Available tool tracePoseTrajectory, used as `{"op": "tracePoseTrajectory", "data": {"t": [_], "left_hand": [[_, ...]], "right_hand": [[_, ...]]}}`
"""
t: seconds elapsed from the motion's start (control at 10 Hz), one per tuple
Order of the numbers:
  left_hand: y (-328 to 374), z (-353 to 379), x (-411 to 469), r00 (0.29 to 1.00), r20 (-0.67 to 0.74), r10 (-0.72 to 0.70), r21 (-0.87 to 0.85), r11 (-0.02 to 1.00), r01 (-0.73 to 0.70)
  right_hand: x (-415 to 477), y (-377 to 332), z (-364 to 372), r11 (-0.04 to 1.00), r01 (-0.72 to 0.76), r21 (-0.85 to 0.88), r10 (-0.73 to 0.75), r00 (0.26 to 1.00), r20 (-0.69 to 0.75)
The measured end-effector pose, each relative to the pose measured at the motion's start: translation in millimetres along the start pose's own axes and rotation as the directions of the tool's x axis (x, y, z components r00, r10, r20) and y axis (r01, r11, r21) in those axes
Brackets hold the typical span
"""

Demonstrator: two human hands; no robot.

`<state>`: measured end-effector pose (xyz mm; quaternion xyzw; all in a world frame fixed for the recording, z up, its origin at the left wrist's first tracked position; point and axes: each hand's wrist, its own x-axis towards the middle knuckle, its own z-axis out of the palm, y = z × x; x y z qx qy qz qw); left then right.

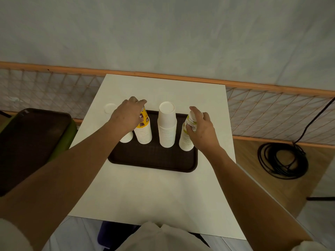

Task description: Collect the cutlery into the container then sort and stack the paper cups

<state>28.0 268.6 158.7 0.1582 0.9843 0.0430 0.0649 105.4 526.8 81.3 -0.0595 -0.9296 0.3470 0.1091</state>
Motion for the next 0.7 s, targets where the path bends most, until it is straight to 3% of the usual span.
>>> {"op": "tracePoseTrajectory", "data": {"t": [0.1,0.2,0.4,0.5,0.6,0.7], "left_hand": [[0.1,0.4,-0.7,1.0,0.001,0.001,0.002,1.0,-0.001],[-4.6,5.3,-4.4,1.0,-0.013,0.0,-0.031,1.0,0.0],[-19.2,8.2,-31.3,0.983,-0.179,0.044,-0.004,0.999,-0.046],[-32.1,-0.8,-45.5,0.974,-0.222,0.041,-0.011,0.999,-0.045],[-51.0,-20.4,-57.4,0.967,-0.244,0.073,0.006,0.997,-0.074],[-70.2,-47.3,-71.3,0.962,-0.244,0.12,0.09,0.991,-0.101]], "right_hand": [[-0.2,-1.7,-1.5,1.0,-0.021,0.02,0.02,0.999,0.031],[-4.7,-7.6,-2.5,0.999,-0.019,-0.035,0.018,0.999,-0.037],[-26.1,-42.6,-6.4,0.982,0.015,-0.188,-0.065,0.963,-0.261],[-34.9,-67.8,-11.2,0.966,0.046,-0.253,-0.119,0.952,-0.283],[-34.8,-99.9,-17.6,0.948,0.038,-0.315,-0.12,0.963,-0.243],[-29.7,-140.9,-27.8,0.937,-0.019,-0.348,-0.006,0.997,-0.071]]}}
